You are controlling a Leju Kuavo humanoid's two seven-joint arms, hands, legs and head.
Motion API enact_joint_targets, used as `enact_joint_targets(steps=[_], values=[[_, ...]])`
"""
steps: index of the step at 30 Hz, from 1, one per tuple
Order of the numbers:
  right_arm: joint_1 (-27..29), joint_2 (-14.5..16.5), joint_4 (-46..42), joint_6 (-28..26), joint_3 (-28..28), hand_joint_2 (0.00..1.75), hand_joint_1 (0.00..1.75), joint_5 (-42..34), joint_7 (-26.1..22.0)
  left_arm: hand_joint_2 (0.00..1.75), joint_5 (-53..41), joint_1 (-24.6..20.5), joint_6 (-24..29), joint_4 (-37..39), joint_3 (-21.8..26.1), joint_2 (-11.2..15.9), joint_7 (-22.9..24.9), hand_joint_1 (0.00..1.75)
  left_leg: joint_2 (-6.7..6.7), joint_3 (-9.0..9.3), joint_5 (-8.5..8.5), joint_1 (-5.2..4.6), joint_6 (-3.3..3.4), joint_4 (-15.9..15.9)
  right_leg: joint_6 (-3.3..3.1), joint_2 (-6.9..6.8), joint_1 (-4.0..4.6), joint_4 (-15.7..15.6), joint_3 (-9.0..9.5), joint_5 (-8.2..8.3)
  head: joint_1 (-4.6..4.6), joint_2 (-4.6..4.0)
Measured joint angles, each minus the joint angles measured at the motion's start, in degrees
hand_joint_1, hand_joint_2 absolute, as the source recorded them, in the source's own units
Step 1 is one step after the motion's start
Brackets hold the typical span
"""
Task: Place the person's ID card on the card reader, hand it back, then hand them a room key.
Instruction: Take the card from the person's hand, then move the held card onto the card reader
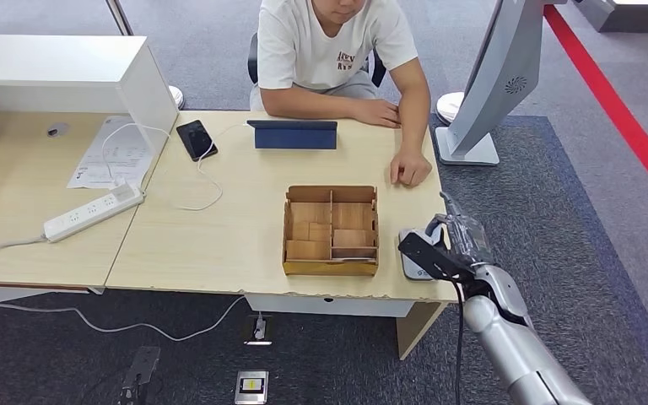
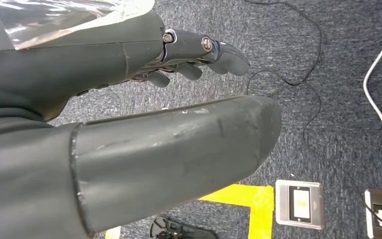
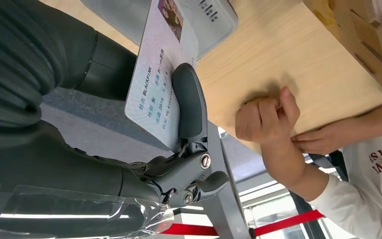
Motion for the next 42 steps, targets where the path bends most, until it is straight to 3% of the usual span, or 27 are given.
enact_joint_targets(steps=[42], values=[[-1.79, 0.03, 8.52, 2.4, 1.49, 1.75, 1.75, -0.6, 1.27, 0.0, -0.03, 0.22, -0.76, -0.02, -0.03, 0.19, 0.47, 0.0, 0.0, 0.01, 0.0, 0.0, 0.0, 0.0, 0.0, 0.0, 0.0, 0.0, 0.03, 0.0, 0.01, 0.0]])
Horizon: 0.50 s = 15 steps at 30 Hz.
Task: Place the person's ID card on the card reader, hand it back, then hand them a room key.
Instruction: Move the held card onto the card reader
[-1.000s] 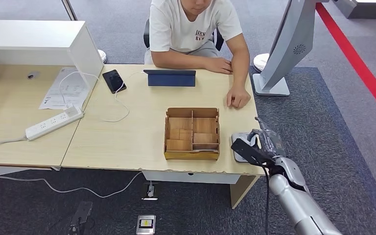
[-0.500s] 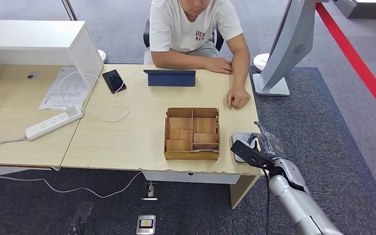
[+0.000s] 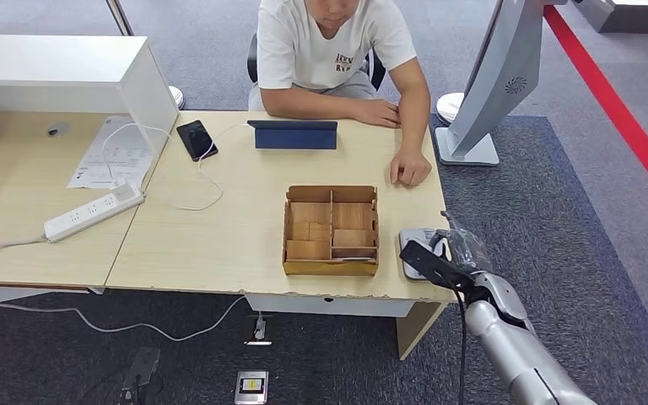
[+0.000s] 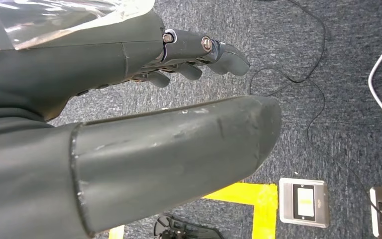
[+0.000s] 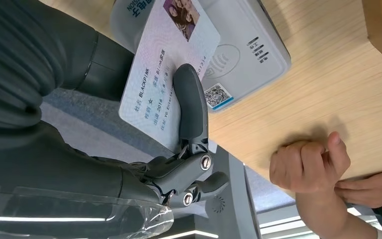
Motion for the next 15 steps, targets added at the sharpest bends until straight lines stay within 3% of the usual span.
enact_joint_targets(steps=[15], values=[[-1.11, 0.03, 0.57, -2.64, -0.05, 1.75, 1.75, -3.78, -1.01, 0.0, -1.11, 0.12, 0.06, 0.0, 0.0, 0.15, -0.95, 0.0, 0.0, -0.01, 0.01, 0.0, 0.0, 0.0, 0.01, 0.0, 0.0, 0.01, 0.02, 0.02, 0.0, 0.0]])
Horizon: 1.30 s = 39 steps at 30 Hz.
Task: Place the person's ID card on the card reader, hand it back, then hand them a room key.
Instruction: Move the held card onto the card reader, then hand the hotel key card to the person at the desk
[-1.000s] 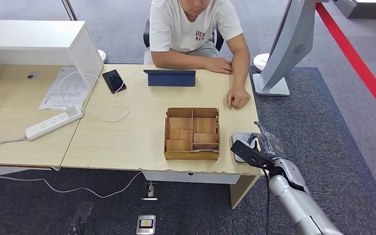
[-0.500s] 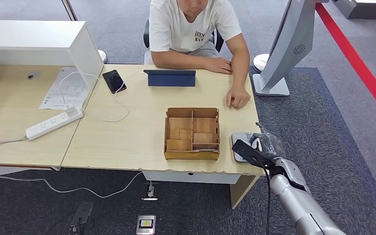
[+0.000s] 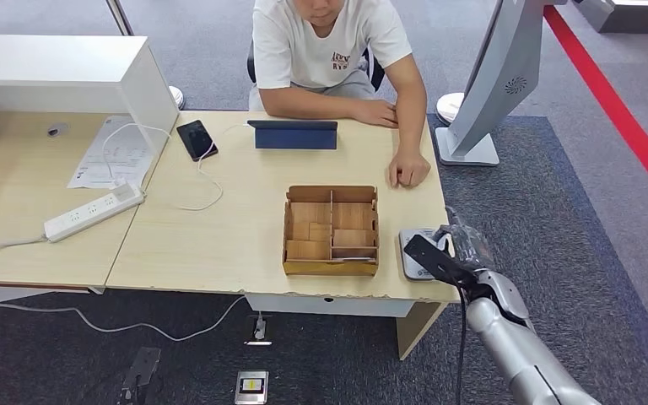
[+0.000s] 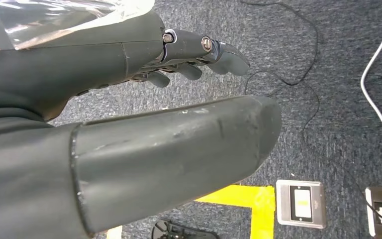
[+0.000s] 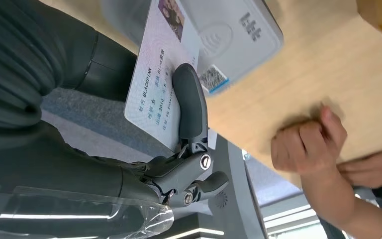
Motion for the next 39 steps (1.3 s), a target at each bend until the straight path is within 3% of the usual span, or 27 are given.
enact_joint_targets(steps=[11, 22, 39], values=[[-6.37, -1.16, -6.84, -2.87, -2.13, 1.75, 1.75, -5.55, -0.29, 0.0, -2.17, -0.18, 0.67, 0.01, 0.0, 0.14, -1.4, 0.0, 0.01, 0.0, 0.0, 0.0, 0.0, 0.04, 0.0, 0.0, 0.0, 0.0, -0.03, 0.02, 0.01, 0.0], [-7.79, -2.22, -11.73, -2.0, -3.22, 1.75, 1.75, -3.02, 0.39, 0.0, -4.1, -0.04, 2.86, 0.0, -0.01, -0.12, -4.66, 0.0, 0.0, -0.02, 0.0, 0.0, 0.0, 0.04, 0.0, 0.0, 0.0, 0.0, -0.03, 0.01, 0.01, 0.0], [-14.29, 2.89, -6.19, -0.55, -2.1, 1.75, 1.75, 0.5, -0.76, 0.0, -6.98, -2.39, 1.54, -0.36, -0.26, -0.24, -1.46, 0.0, -0.01, -0.12, 0.02, 0.01, 0.0, 0.04, 0.0, 0.0, 0.0, 0.04, -0.11, 0.02, 0.01, 0.0]])
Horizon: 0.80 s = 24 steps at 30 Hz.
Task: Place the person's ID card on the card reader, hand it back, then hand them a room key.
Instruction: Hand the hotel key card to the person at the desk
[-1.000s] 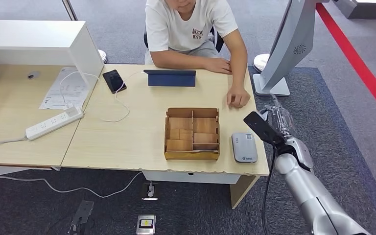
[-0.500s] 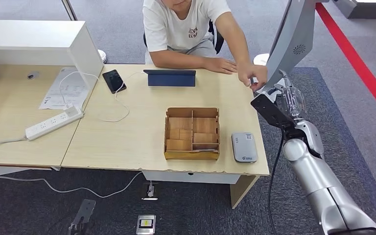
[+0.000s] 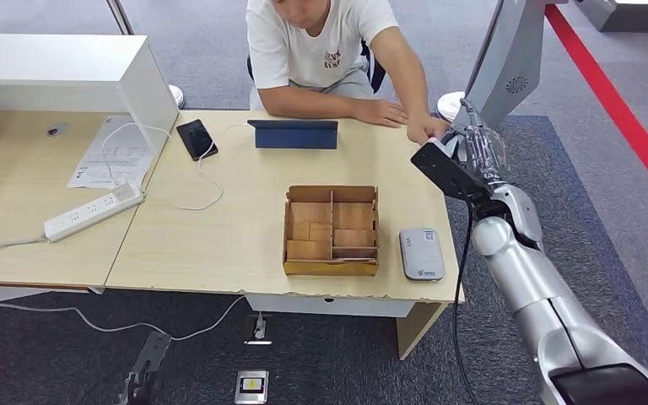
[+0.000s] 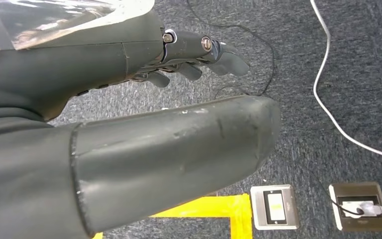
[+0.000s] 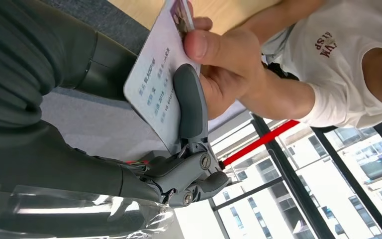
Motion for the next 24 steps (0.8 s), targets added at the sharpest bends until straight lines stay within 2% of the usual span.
enact_joint_targets(steps=[2, 4, 6, 11, 24], values=[[-0.71, 1.14, 1.45, -0.04, 0.21, 1.75, 1.28, 0.46, 0.06, 0.0, -0.16, -0.03, -0.01, -0.05, -0.01, 0.04, -0.05, 0.0, 0.0, -0.06, 0.0, 0.0, 0.0, 0.0, 0.0, -0.01, 0.0, 0.01, -0.06, 0.0, -0.01, 0.0], [-1.41, 2.21, 2.85, -0.23, 0.41, 1.75, 0.41, 0.84, 0.13, 0.0, -0.25, 0.01, 0.22, -0.11, -0.01, 0.05, -0.6, 0.0, -0.01, -0.11, 0.0, 0.0, 0.0, 0.01, 0.0, -0.05, 0.0, 0.01, -0.11, -0.01, -0.01, 0.0], [-1.87, 2.95, 3.98, -0.64, 0.52, 1.75, 0.0, 1.02, 0.02, 0.0, -0.33, 0.37, 0.93, -0.14, -0.01, 0.04, -2.0, 0.0, -0.03, -0.13, -0.01, 0.01, -0.01, 0.01, -0.01, -0.1, 0.0, 0.02, -0.13, -0.04, -0.01, 0.0], [-2.04, 3.95, 6.02, -1.88, 0.64, 1.75, 0.0, 1.53, -0.09, 0.0, -0.48, 1.57, 1.99, -0.14, -0.01, -0.06, -4.36, 0.0, -0.01, -0.13, -0.07, 0.0, 0.0, 0.01, -0.05, -0.1, 0.0, -0.01, -0.15, -0.1, -0.01, 0.0], [-2.07, 4.32, 8.38, -3.08, 0.83, 1.75, 0.0, -1.07, -1.21, 0.0, -1.03, 2.41, 2.89, -0.14, 0.01, -0.26, -4.78, 0.0, -0.02, -0.05, -0.02, 0.0, -0.01, 0.02, -0.04, -0.11, 0.0, -0.01, -0.06, -0.04, -0.01, 0.0]])
